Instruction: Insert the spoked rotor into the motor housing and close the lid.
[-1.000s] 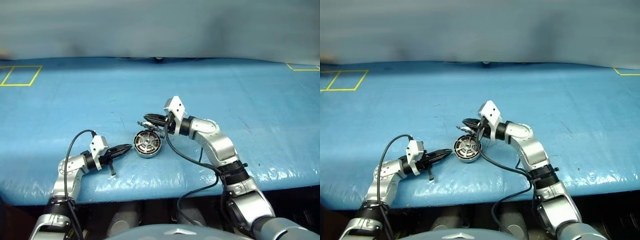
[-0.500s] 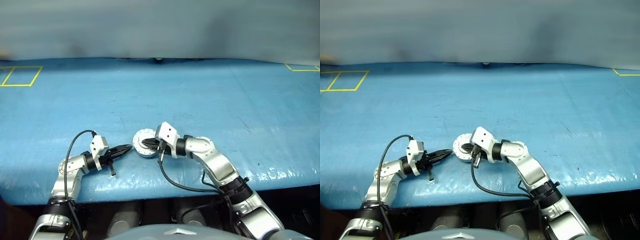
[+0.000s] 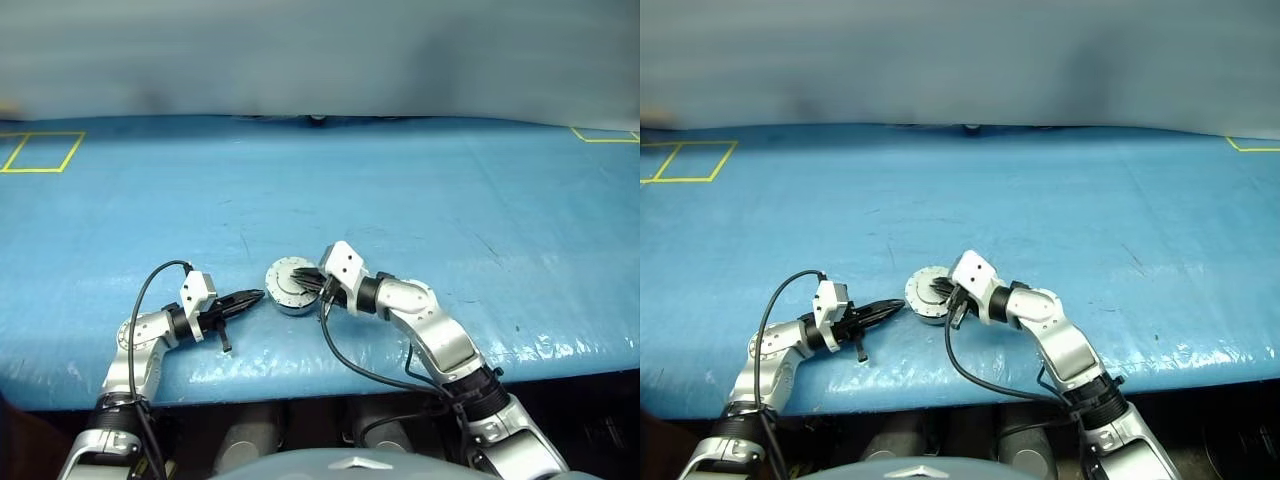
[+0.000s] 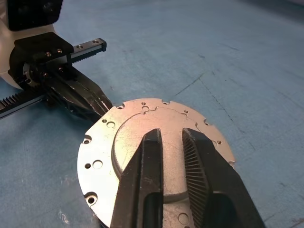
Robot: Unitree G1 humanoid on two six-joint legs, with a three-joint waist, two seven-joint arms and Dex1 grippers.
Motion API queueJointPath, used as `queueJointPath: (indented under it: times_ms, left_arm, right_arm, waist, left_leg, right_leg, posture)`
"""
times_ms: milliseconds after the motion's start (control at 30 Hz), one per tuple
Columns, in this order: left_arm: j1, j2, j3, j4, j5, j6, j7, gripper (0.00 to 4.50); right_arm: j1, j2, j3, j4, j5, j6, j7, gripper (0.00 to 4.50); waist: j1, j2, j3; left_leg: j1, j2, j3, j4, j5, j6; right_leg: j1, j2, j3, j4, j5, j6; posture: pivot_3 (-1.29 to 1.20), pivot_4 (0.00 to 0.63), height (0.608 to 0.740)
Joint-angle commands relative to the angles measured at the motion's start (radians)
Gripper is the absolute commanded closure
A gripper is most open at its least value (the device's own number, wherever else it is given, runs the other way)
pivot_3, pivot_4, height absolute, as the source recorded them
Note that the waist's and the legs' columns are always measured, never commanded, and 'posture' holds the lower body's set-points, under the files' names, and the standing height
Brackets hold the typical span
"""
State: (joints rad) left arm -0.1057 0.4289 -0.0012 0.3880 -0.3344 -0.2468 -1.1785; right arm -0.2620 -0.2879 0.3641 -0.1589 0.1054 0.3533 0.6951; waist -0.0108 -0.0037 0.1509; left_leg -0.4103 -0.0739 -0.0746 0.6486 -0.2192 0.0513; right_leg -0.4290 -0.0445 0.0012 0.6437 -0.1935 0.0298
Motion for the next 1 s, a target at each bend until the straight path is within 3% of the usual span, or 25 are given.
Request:
queueJointPath:
  times_ms: [33,300,800,967,1000]
  left_arm:
    - [-0.004,-0.006,0.010,-0.030,-0.018,-0.009,0.000,4.50]
    - [-0.009,-0.011,0.007,-0.024,-0.015,-0.007,-0.002,4.50]
    - [-0.002,-0.017,0.007,-0.023,-0.007,-0.011,0.007,4.50]
    - [0.002,-0.016,0.007,-0.026,-0.006,-0.011,0.011,4.50]
    - [0.002,-0.016,0.007,-0.027,-0.007,-0.011,0.011,4.50]
  right_arm:
    - [0.001,0.009,-0.016,-0.042,0.001,-0.019,-0.021,2.56]
    - [0.000,0.028,-0.007,-0.016,0.003,-0.018,-0.027,0.02]
    - [0.019,0.051,0.012,0.068,0.008,-0.011,-0.009,0.02]
    - [0.021,0.051,0.012,0.067,0.008,-0.006,-0.008,1.45]
    - [0.020,0.050,0.013,0.065,0.005,-0.006,-0.008,1.48]
  waist:
    - [0.000,0.000,0.000]
    - [0.000,0.000,0.000]
    - [0.000,0.000,0.000]
    - [0.000,0.000,0.000]
    - [0.000,0.000,0.000]
  left_leg:
    - [0.000,0.000,0.000,0.000,0.000,0.000]
    - [0.000,0.000,0.000,0.000,0.000,0.000]
    - [0.000,0.000,0.000,0.000,0.000,0.000]
    - [0.000,0.000,0.000,0.000,0.000,0.000]
    - [0.000,0.000,0.000,0.000,0.000,0.000]
  right_leg:
    - [0.000,0.000,0.000,0.000,0.000,0.000]
    - [0.000,0.000,0.000,0.000,0.000,0.000]
    - [0.000,0.000,0.000,0.000,0.000,0.000]
    - [0.000,0.000,0.000,0.000,0.000,0.000]
    - [0.000,0.000,0.000,0.000,0.000,0.000]
  posture:
    - [0.00,0.150,0.740]
    - [0.00,0.150,0.740]
    - [0.00,0.150,0.740]
    - [0.00,0.150,0.740]
    - [0.00,0.150,0.740]
